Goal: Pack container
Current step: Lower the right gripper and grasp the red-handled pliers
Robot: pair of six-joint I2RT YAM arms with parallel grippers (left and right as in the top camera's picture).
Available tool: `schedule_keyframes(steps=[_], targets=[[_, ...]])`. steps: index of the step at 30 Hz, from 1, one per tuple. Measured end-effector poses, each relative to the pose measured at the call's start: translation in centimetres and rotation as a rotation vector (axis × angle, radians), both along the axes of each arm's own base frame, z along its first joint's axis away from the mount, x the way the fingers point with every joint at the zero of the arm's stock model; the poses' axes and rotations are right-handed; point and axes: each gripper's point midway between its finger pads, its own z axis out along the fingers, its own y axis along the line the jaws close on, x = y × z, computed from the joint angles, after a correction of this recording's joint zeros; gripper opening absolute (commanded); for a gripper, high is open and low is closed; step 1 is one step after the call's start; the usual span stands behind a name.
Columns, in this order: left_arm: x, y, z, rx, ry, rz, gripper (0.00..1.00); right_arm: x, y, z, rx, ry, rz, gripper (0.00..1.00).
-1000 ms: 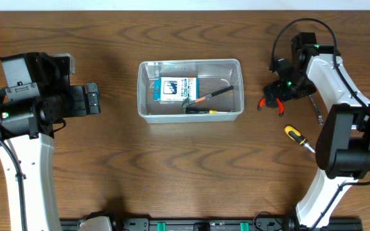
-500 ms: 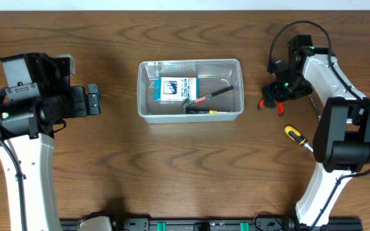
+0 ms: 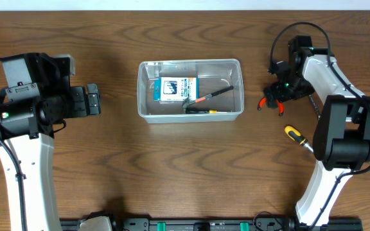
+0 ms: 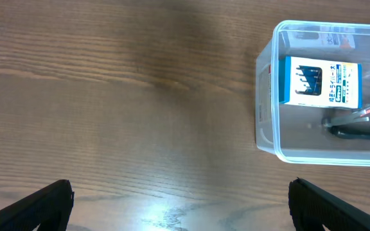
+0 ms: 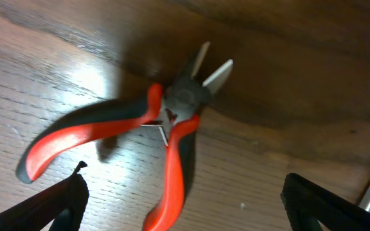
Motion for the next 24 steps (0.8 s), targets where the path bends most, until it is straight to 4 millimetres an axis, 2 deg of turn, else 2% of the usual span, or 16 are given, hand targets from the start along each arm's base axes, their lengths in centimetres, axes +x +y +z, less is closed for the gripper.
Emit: schedule_keyframes(steps=[17,21,24], targets=[[0.0,0.0,0.0,0.000,0.000,0.000,0.98,-0.4,-0.2,-1.2,0.001,0.034,-0.006,0.95],[0.0,0.0,0.0,0.000,0.000,0.000,0.98,-0.3,-0.3,-1.2,0.000,0.032,-0.004,0.83],[0.0,0.0,0.0,0.000,0.000,0.000,0.98,-0.3,-0.3,-1.2,0.001,0.031,0.002,0.68]])
